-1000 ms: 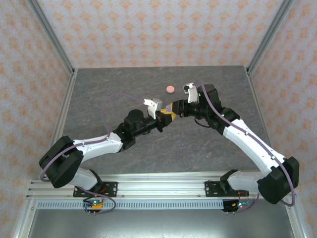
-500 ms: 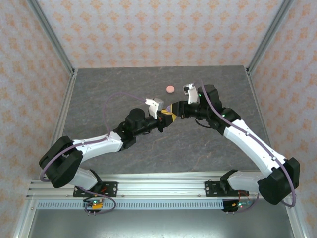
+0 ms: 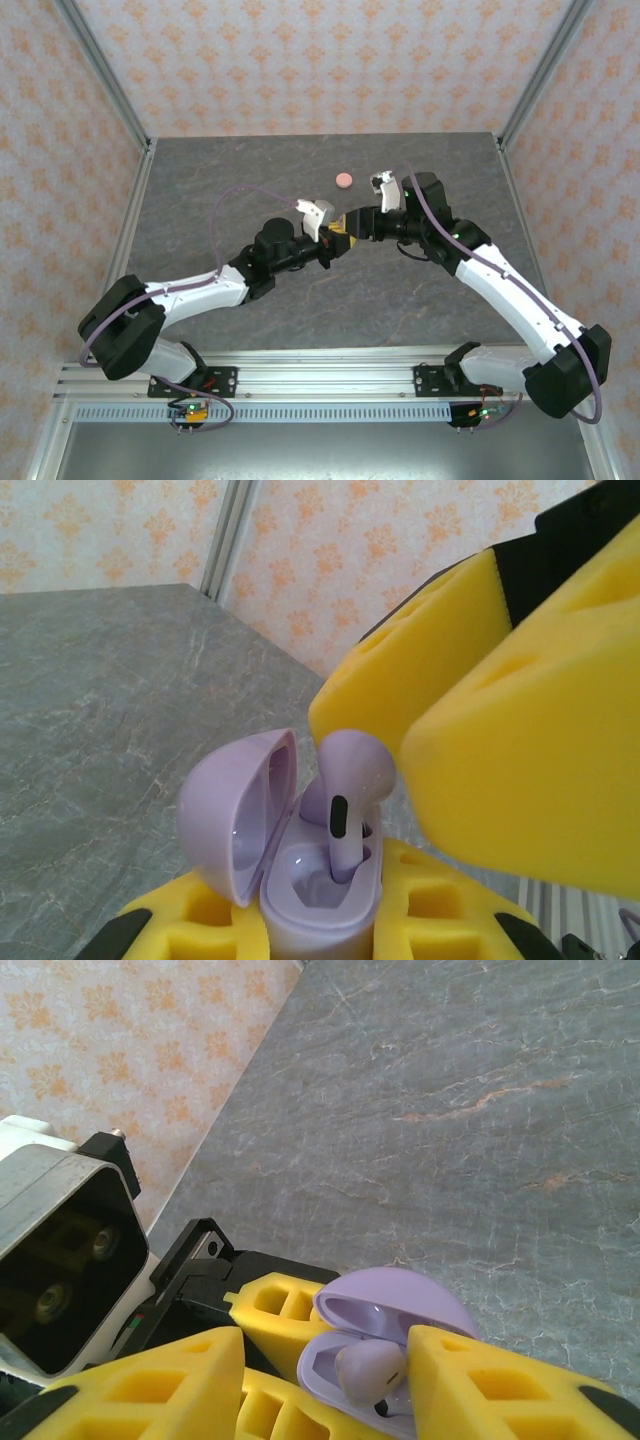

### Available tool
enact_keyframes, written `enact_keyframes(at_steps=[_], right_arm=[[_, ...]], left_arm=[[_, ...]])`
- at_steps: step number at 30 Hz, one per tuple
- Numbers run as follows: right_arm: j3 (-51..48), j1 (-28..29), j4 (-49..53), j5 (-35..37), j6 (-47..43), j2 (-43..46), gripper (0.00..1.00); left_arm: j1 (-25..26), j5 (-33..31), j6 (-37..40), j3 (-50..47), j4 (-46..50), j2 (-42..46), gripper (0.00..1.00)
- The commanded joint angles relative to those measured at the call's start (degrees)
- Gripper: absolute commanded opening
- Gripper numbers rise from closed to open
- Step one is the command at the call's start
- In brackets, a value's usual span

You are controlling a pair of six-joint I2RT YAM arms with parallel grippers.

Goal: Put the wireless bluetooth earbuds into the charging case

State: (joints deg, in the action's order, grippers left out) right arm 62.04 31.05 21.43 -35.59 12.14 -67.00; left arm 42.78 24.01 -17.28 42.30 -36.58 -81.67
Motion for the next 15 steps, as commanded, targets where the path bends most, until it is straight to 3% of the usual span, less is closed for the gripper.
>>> enact_keyframes(at_steps=[1, 15], right_arm=[[2.12, 0.6, 1.77, -0.54, 0.58, 1.85, 0.5], [2.56, 0.64, 3.39, -2.99, 0.95, 2.05, 0.5]], left_arm=[[0.8, -0.94, 3.53, 1.51, 0.01, 2.2, 0.01], [1.2, -3.12, 4.43, 1.81, 1.86, 2.52, 0.01]])
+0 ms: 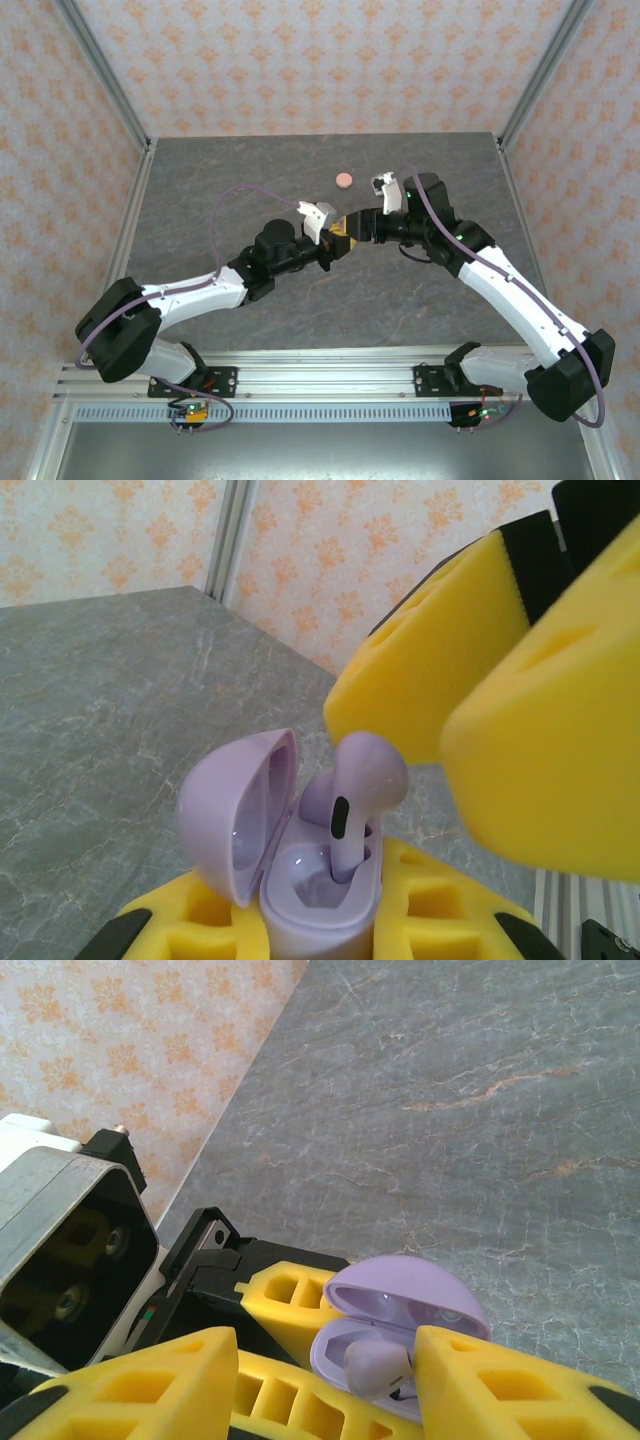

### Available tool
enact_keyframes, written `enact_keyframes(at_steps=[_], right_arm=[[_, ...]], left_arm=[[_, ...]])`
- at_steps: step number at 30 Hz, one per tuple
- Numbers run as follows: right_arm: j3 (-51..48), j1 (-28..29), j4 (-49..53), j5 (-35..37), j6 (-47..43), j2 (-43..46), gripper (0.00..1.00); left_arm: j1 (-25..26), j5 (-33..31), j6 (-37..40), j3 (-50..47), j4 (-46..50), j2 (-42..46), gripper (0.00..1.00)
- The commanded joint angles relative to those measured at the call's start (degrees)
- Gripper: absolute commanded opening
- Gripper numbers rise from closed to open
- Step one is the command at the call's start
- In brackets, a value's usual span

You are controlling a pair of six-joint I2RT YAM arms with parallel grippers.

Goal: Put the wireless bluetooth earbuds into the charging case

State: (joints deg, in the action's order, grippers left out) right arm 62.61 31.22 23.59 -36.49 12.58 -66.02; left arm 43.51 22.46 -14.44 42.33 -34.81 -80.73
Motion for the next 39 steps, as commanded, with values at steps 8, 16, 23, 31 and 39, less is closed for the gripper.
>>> enact_keyframes(at_steps=[8, 16, 23, 31, 39], right_arm=[[2.08, 0.43, 1.54, -2.62, 0.59, 0.85, 0.5], [2.48, 0.44, 1.19, -3.95, 0.8, 0.0, 0.49], [2.56, 0.94, 0.66, -4.55, 1.13, -0.68, 0.49], [2.78, 1.22, -0.15, -4.8, 1.48, -1.48, 0.49], [2.96, 1.26, -1.1, 1.82, 2.9, 0.35, 0.48]], left_arm=[[0.49, -1.87, 1.26, 1.97, 0.4, 1.58, 0.01], [0.48, -1.48, 1.08, 2.47, 0.8, 1.19, 0.01], [0.53, -1.4, 0.55, 2.8, 0.88, 0.87, 0.01], [0.47, -0.33, 0.9, 3.19, 1.32, 0.83, 0.01], [0.53, -1.51, 2.22, 3.1, 3.97, 1.14, 0.01]])
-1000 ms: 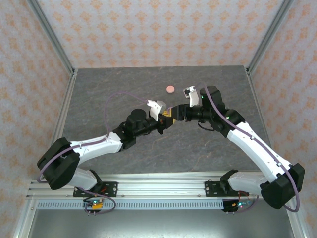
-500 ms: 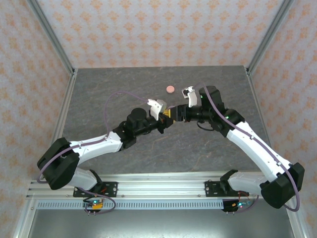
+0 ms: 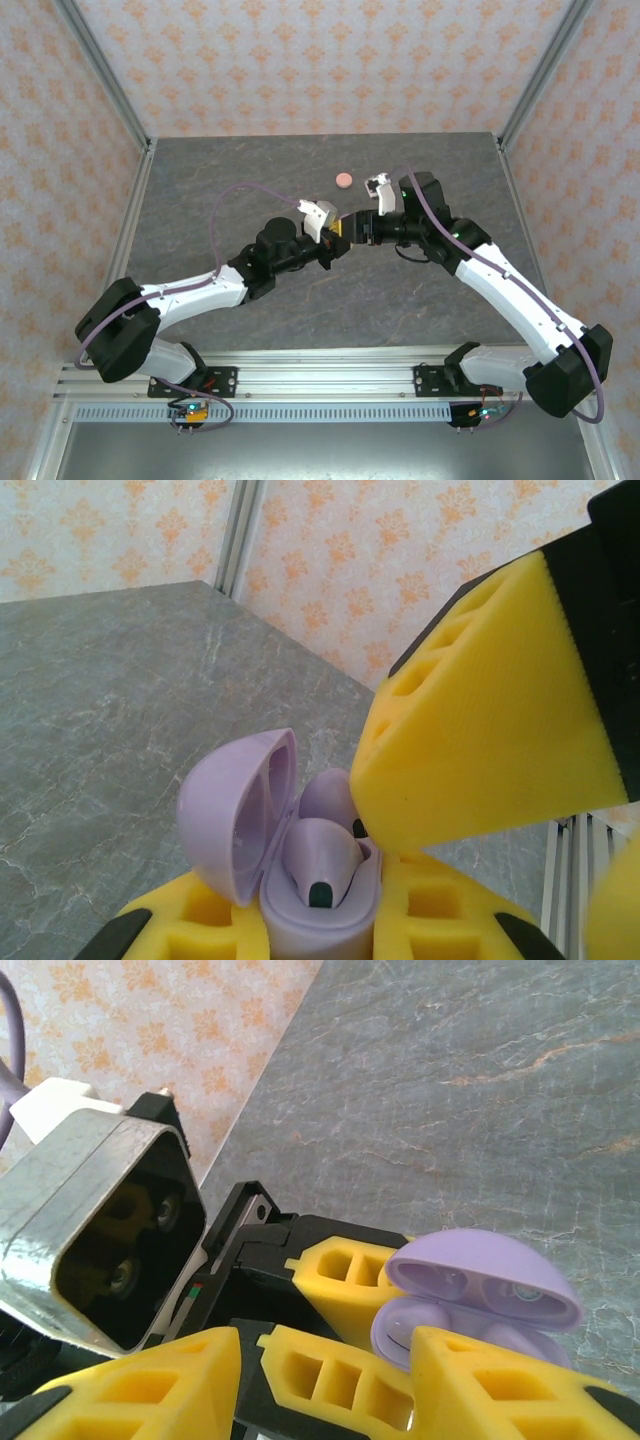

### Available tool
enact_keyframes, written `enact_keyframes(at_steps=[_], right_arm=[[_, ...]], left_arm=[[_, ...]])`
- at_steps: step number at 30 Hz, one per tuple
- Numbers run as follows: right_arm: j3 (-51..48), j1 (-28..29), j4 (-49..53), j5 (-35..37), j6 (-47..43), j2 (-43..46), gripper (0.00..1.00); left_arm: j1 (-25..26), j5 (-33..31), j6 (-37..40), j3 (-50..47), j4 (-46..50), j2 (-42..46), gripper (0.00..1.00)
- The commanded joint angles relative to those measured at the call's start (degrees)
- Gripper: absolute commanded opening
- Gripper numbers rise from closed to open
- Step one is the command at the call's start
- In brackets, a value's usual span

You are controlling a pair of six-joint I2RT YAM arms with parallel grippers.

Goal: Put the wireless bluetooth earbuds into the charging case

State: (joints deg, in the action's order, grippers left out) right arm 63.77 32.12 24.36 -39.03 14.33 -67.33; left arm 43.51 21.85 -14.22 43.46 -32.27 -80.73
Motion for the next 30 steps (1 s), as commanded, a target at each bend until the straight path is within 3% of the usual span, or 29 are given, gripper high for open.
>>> enact_keyframes(at_steps=[1, 5, 16, 21, 30], right_arm=[[1.76, 0.34, -1.48, 7.03, 1.37, 2.21, 0.47], [2.76, 0.36, 1.01, 13.64, 2.29, 3.01, 0.4], [10.62, 0.34, 13.04, 14.09, 1.95, -4.97, 0.09], [13.26, 0.39, 17.13, 12.41, 1.72, -8.08, 0.07], [14.82, 0.34, 20.63, 8.96, 1.07, -11.69, 0.09]], left_arm=[[0.55, -0.84, 2.75, 2.04, 2.4, 1.26, 0.01], [1.79, -0.74, 7.82, 1.8, 6.47, 2.71, 0.01], [4.35, -1.84, 19.1, 3.03, 15.65, 5.66, 0.01], [5.5, -3.19, 23.08, 4.96, 19.96, 5.76, 0.01], [5.96, -5.13, 23.23, 4.75, 19.09, 5.93, 0.01]])
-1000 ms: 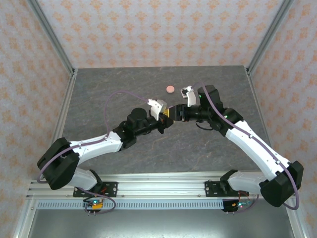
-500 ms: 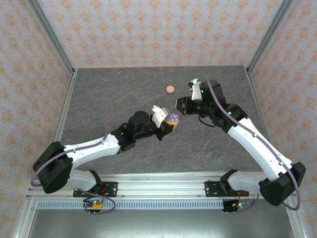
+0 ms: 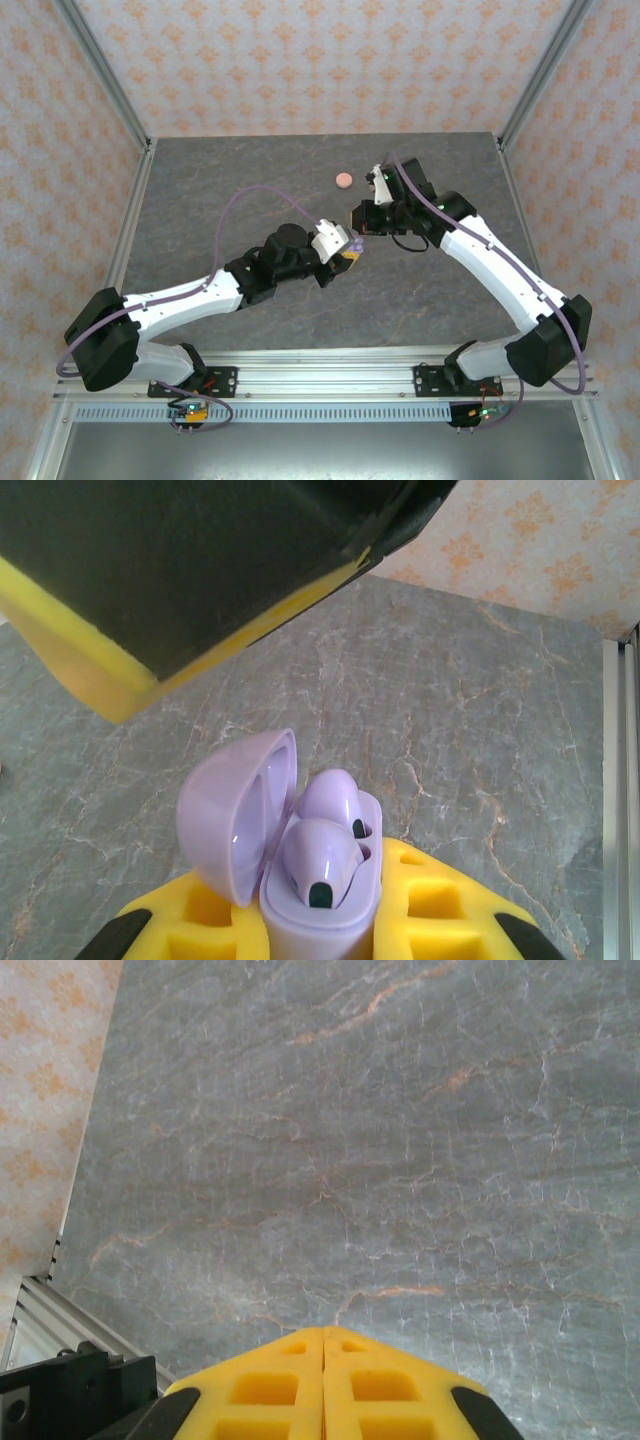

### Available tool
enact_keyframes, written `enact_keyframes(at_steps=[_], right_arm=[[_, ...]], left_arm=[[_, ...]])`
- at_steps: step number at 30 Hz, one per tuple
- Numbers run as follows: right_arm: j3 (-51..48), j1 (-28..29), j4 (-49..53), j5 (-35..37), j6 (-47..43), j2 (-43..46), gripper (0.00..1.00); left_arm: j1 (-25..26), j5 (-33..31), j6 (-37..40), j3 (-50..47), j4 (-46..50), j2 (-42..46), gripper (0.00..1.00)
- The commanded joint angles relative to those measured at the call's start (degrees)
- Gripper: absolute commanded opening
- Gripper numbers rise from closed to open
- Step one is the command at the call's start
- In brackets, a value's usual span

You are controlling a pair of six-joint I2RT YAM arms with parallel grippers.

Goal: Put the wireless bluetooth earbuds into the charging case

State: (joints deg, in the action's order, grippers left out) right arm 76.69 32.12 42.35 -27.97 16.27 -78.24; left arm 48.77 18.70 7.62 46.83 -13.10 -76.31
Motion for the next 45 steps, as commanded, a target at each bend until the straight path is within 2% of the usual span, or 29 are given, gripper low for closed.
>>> enact_keyframes(at_steps=[1, 9, 16, 27, 31, 38, 41, 45], right_arm=[[2.02, 0.37, 2.86, -2.82, -0.99, -1.08, 0.09], [1.99, 0.35, 4.66, -6.35, -1.74, -2.95, 0.1], [1.47, 0.34, 6.12, -7.83, -2.86, -2.84, 0.11], [0.07, 0.36, 6.26, -7.6, -3.72, -0.79, 0.11], [-0.05, 0.32, 5.52, -2.2, -2.25, 0.41, 0.16], [-2.26, -0.79, 3.24, 16.58, 4.49, 4.36, 0.28], [-4.6, -3.46, 2.16, 19.17, 7.14, 6.38, 0.3], [-8.79, -7.47, 0.65, 19.07, 9.28, 9.33, 0.3]], left_arm=[[0.66, -2.49, 1.2, 1.38, -0.08, 1.51, 0.01], [0.71, -4.06, -0.89, 1.83, -0.62, 0.65, 0.01], [0.17, -9.36, -6.67, 3.64, 0.27, -1.16, 0.01], [-1.14, -9.65, -10.84, 5.69, 2.21, -3.06, 0.01], [-1.28, -9.62, -11.63, 5.99, 2.84, -3.42, 0.01], [-1.98, -10.77, -14.87, 5.9, 3.5, -3.81, 0.02], [-3.35, -10.69, -18.33, 6.11, 3.91, -4.4, 0.02], [-6.1, -10.12, -24.51, 6.69, 4.8, -5.91, 0.02]])
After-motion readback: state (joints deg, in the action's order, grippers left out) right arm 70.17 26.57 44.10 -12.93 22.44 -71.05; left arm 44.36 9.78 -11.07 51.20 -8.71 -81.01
